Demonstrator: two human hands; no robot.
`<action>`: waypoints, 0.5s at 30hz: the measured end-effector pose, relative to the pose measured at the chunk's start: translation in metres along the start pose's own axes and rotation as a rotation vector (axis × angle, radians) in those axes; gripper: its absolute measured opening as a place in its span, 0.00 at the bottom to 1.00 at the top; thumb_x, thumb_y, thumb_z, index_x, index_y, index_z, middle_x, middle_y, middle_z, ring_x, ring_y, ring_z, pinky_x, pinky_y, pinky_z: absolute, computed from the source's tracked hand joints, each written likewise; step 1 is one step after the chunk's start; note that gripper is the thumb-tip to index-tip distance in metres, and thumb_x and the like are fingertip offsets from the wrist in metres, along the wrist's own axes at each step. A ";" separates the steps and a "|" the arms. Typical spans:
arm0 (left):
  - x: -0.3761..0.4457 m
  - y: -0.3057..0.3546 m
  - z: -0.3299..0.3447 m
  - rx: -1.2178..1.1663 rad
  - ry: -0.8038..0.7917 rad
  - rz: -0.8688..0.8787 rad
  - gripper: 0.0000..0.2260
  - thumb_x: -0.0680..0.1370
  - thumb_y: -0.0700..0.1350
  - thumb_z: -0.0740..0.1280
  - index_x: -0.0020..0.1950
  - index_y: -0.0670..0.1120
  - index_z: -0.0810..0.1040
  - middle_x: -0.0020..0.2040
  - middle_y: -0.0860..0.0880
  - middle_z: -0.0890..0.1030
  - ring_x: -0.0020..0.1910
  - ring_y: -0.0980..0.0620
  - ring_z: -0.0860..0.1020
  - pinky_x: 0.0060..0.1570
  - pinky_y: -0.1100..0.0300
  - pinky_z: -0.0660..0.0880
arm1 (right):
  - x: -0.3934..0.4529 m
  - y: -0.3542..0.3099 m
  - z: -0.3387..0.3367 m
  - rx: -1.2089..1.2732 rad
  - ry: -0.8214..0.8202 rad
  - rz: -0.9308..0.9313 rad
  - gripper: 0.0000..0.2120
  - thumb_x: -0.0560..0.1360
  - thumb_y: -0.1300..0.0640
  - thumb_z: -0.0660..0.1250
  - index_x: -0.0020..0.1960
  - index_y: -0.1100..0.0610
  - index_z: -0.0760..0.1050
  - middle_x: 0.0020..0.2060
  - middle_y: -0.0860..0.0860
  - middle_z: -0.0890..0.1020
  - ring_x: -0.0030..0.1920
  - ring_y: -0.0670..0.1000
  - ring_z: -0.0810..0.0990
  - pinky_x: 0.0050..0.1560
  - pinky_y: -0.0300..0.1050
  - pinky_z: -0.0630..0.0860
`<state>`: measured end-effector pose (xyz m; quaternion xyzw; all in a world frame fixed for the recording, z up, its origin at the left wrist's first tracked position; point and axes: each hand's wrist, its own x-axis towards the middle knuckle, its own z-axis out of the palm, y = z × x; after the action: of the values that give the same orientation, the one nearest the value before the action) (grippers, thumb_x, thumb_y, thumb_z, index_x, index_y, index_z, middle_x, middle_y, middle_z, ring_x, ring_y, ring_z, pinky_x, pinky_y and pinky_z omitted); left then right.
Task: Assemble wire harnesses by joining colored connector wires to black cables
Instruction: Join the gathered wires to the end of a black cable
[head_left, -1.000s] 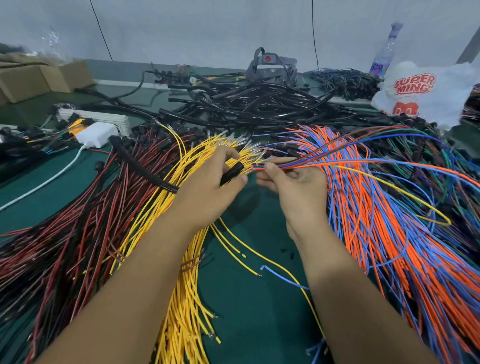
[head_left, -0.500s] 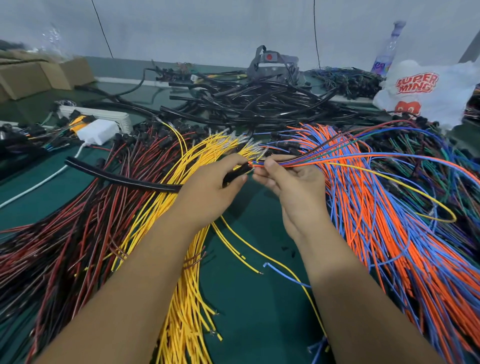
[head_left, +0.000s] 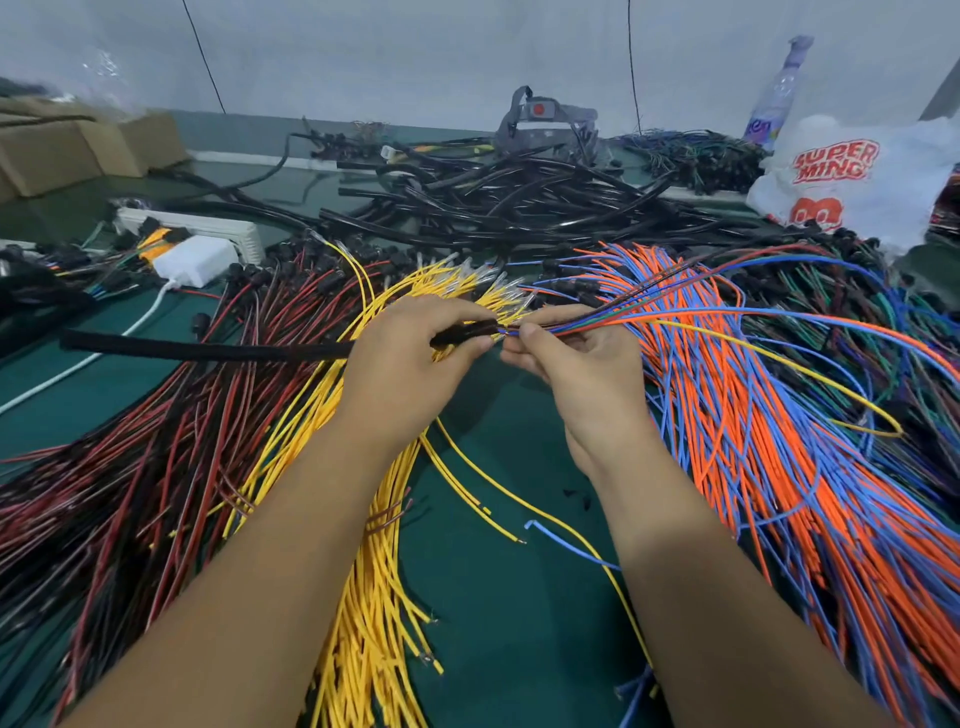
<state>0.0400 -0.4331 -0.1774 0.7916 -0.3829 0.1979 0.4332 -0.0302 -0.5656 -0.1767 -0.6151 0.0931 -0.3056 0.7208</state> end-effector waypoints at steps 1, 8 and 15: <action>0.000 0.000 -0.001 0.059 0.018 0.037 0.08 0.74 0.46 0.73 0.53 0.51 0.83 0.46 0.58 0.82 0.48 0.54 0.77 0.50 0.52 0.75 | 0.000 0.001 0.000 -0.040 0.006 -0.015 0.16 0.75 0.71 0.64 0.34 0.55 0.79 0.30 0.51 0.81 0.34 0.48 0.83 0.39 0.39 0.80; 0.002 0.000 -0.003 0.115 0.085 0.068 0.08 0.71 0.44 0.75 0.50 0.50 0.85 0.43 0.53 0.83 0.46 0.50 0.78 0.49 0.49 0.75 | 0.000 0.004 0.000 -0.182 -0.013 -0.115 0.15 0.71 0.65 0.66 0.33 0.47 0.80 0.28 0.48 0.82 0.35 0.50 0.85 0.40 0.43 0.82; 0.001 0.003 -0.002 -0.187 -0.006 -0.209 0.10 0.73 0.42 0.74 0.52 0.54 0.84 0.42 0.67 0.79 0.44 0.70 0.78 0.46 0.76 0.72 | -0.001 -0.001 0.001 -0.177 -0.077 -0.193 0.14 0.68 0.63 0.67 0.35 0.45 0.81 0.32 0.47 0.82 0.38 0.50 0.83 0.46 0.50 0.82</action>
<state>0.0387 -0.4327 -0.1740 0.7838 -0.3166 0.1128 0.5222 -0.0312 -0.5642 -0.1759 -0.6936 0.0325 -0.3403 0.6340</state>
